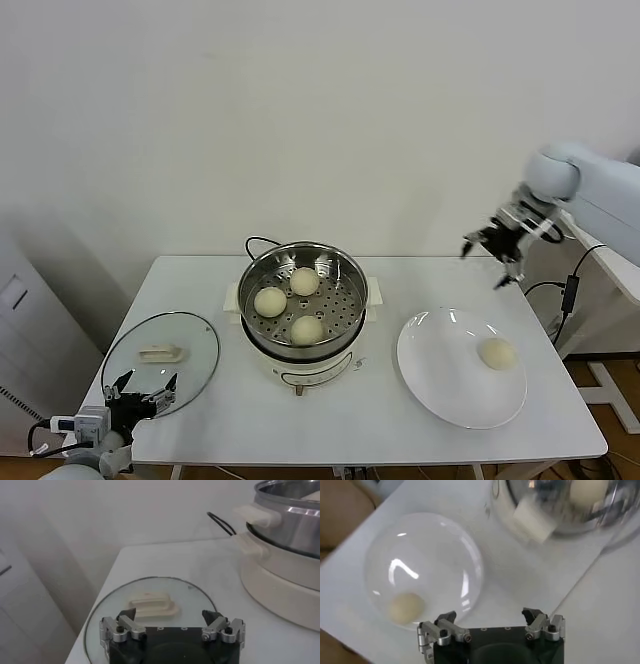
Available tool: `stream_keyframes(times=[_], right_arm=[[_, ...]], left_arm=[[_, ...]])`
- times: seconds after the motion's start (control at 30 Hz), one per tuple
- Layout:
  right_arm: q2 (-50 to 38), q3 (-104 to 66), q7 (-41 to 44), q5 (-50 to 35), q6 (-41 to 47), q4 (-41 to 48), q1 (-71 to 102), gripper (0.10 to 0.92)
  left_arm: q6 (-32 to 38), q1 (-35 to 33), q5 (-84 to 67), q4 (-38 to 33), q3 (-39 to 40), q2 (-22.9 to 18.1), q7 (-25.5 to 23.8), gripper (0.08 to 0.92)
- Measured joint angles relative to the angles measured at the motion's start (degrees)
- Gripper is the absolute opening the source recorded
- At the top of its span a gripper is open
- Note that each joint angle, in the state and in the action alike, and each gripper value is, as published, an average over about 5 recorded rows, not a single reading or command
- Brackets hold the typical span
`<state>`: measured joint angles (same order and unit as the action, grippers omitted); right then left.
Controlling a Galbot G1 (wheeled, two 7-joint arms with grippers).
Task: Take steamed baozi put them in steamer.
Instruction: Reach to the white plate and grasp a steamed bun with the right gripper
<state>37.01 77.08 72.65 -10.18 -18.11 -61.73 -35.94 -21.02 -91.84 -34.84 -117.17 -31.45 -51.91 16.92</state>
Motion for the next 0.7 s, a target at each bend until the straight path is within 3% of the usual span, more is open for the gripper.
stream_keyframes(times=[0.3, 0.7], right_arm=[[-4.9, -1.9, -2.1, 0.3, 4.3, 0.8, 6.8, 0.823], [-5.0, -9.6, -6.1, 2.9, 5.9, 3.6, 18.8, 0.823]], left_arm=[[-0.1, 0.1, 0.0, -0.1, -0.1, 0.0, 0.0, 0.823], [-0.1, 0.0, 0.0, 0.0, -0.1, 0.0, 0.1, 0.823]])
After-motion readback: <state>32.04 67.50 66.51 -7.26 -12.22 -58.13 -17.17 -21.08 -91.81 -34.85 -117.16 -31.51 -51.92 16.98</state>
